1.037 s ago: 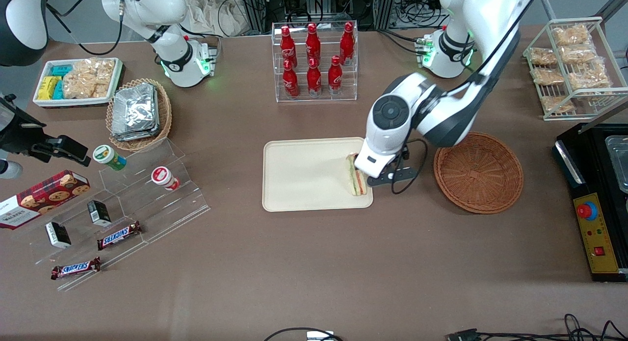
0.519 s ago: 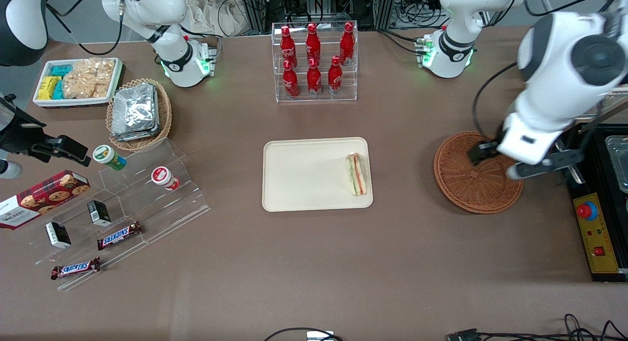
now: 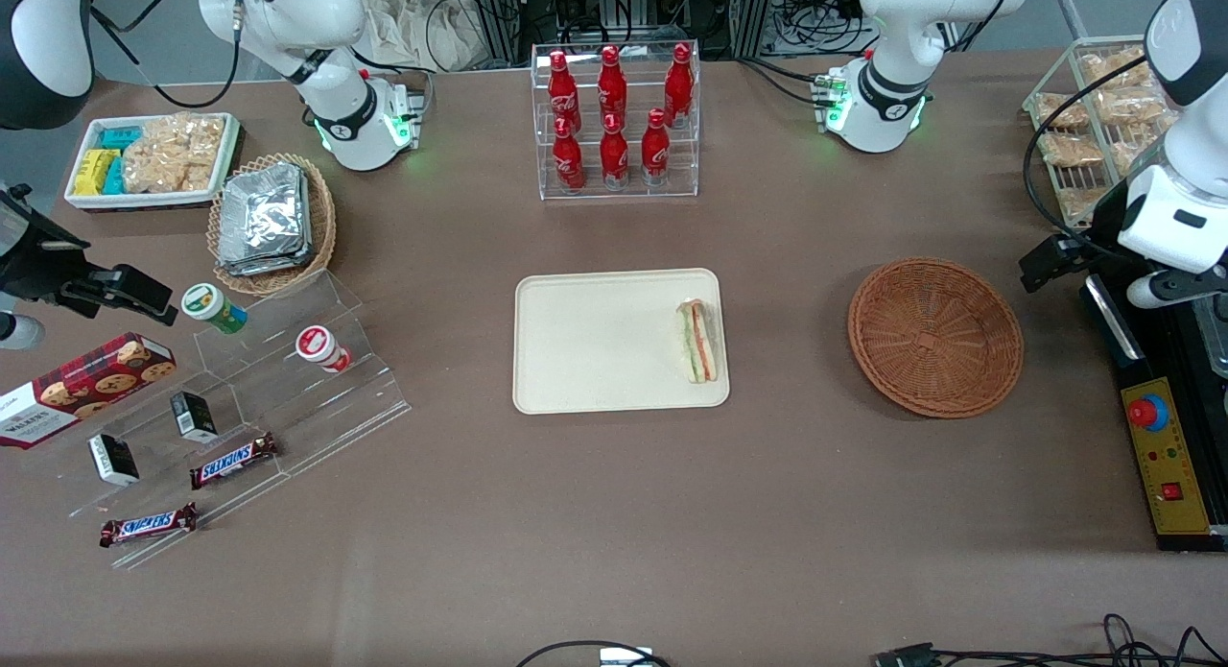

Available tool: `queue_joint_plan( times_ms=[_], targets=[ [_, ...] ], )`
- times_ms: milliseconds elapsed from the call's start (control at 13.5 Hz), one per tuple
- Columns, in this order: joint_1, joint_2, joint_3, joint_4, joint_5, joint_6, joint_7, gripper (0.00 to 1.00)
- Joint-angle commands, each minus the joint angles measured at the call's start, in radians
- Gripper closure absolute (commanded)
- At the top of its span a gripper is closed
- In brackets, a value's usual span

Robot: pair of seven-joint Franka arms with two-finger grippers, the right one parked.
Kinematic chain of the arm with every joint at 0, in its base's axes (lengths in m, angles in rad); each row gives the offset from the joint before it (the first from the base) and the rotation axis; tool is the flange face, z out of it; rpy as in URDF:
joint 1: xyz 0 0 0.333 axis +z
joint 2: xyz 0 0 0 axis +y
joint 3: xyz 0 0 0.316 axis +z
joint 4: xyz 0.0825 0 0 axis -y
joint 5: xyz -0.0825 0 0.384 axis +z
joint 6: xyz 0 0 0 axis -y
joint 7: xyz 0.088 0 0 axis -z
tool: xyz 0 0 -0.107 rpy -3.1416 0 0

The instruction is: Place sandwich from basket to tray

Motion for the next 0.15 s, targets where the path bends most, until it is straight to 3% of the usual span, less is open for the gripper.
queue_joint_plan(
  times_ms=[0, 74],
  targets=[
    [-0.017, 0.004, 0.010, 0.050, -0.018, -0.046, 0.016, 0.00],
    [-0.017, 0.015, 0.010, 0.064, -0.012, -0.057, 0.019, 0.00]
  ],
)
